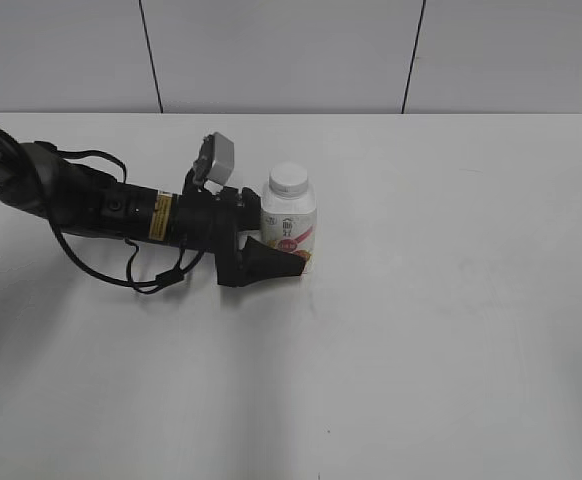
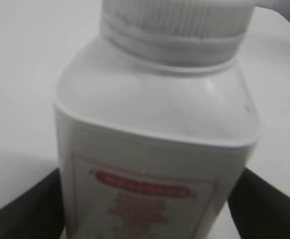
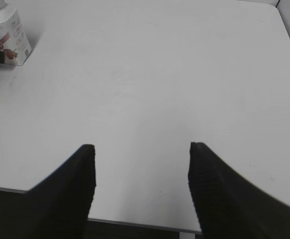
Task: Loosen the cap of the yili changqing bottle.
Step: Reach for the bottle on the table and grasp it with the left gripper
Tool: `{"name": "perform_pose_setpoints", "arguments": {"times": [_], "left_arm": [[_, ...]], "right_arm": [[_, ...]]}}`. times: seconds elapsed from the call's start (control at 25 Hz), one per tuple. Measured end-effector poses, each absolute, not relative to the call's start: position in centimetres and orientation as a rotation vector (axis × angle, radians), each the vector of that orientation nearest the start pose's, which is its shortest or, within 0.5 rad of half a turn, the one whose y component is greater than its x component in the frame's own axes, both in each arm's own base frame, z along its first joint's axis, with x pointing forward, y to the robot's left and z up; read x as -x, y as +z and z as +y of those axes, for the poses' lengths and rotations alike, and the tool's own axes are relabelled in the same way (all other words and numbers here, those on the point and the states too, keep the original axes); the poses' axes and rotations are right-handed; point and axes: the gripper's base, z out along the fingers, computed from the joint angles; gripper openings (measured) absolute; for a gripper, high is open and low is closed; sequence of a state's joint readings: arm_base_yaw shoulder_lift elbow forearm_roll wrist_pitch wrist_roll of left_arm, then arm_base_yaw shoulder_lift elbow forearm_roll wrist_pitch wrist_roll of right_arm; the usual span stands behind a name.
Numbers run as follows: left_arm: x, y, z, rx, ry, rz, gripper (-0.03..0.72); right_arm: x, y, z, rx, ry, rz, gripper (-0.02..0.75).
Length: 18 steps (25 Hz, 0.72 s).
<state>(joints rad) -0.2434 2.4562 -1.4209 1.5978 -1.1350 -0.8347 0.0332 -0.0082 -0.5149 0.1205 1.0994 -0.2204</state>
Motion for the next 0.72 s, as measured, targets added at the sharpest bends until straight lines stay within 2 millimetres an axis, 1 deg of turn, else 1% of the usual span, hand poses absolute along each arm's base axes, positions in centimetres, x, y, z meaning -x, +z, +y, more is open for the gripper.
{"name": "perform_pose_setpoints", "arguments": {"times": [0.12, 0.24, 0.48, 0.72], "left_arm": [[-39.68, 4.50, -19.15, -1.381, -1.121, 1.602, 0.560], [-39.79, 4.61, -19.47, -1.374, -1.118, 1.599, 0.534], [-39.91, 4.61, -19.52, -1.368, -1.107, 1.607, 0.438], [-39.92, 4.61, -19.52, -1.366, -1.106, 1.608, 0.433]], "right_arm": [[1.02, 27.87, 0.94, 0.271, 0.028, 2.036, 0.473], [1.02, 27.87, 0.94, 0.271, 0.028, 2.036, 0.473], [1.02, 27.87, 0.94, 0.271, 0.028, 2.036, 0.473], [1.02, 27.87, 0.94, 0.271, 0.028, 2.036, 0.473]]}}
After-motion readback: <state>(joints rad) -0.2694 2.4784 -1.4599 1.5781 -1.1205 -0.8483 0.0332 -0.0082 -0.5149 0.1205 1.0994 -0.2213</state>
